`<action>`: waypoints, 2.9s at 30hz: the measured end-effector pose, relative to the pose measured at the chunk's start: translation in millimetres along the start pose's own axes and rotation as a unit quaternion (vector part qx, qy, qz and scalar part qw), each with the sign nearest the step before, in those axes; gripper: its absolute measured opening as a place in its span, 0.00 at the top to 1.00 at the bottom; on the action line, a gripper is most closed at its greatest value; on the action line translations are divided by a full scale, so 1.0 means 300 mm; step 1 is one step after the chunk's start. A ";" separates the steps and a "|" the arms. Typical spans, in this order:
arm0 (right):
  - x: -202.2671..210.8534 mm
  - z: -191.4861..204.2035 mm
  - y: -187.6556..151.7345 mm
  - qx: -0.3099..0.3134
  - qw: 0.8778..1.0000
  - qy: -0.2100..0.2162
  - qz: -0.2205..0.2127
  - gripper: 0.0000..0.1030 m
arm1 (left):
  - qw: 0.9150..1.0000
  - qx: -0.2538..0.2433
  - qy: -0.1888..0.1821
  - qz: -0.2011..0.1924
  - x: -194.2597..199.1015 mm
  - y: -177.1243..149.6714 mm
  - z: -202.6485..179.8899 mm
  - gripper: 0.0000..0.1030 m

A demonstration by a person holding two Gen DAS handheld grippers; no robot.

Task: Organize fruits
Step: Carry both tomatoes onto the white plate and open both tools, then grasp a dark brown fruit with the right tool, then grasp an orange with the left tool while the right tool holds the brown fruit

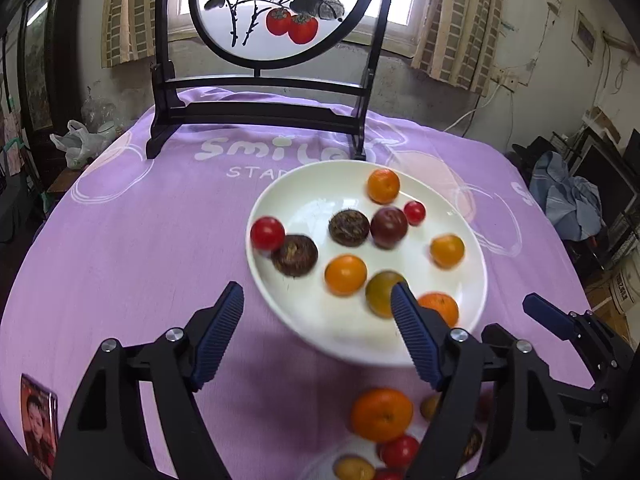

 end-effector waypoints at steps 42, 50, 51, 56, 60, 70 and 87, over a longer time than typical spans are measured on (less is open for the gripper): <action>0.024 0.133 -0.385 0.063 0.995 -0.005 0.080 0.59 | 0.996 0.031 -0.068 0.045 0.115 -0.373 0.058 0.16; 0.099 0.052 -0.392 0.007 0.998 0.009 0.068 0.59 | 0.996 0.005 -0.078 0.042 0.127 -0.384 0.007 0.16; 0.107 0.041 -0.397 0.001 0.998 0.011 0.066 0.59 | 0.996 0.003 -0.078 0.042 0.129 -0.388 0.002 0.16; 0.133 -0.010 -0.400 -0.020 0.998 0.015 0.056 0.59 | 0.995 -0.029 -0.088 0.046 0.141 -0.425 -0.060 0.16; 0.149 -0.063 -0.385 -0.042 0.998 0.018 0.046 0.59 | 0.993 -0.061 -0.087 0.045 0.173 -0.476 -0.121 0.16; 0.206 -0.106 -0.369 -0.061 0.997 0.028 0.024 0.59 | 0.985 -0.106 -0.096 0.092 0.154 -0.597 -0.279 0.35; 0.260 -0.103 -0.367 -0.063 0.997 0.047 0.007 0.59 | 0.987 -0.124 -0.047 0.094 0.009 -0.527 -0.311 0.63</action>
Point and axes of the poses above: each gripper's, at about its wrist camera, not at the fingertips, and x roughly against the way its jaws point, z to its left, y to its top, the point moved 10 cm from there along -x, roughly the way its jaws point, and after that the axes turned 5 degrees about -y, right-handed, at the moved point
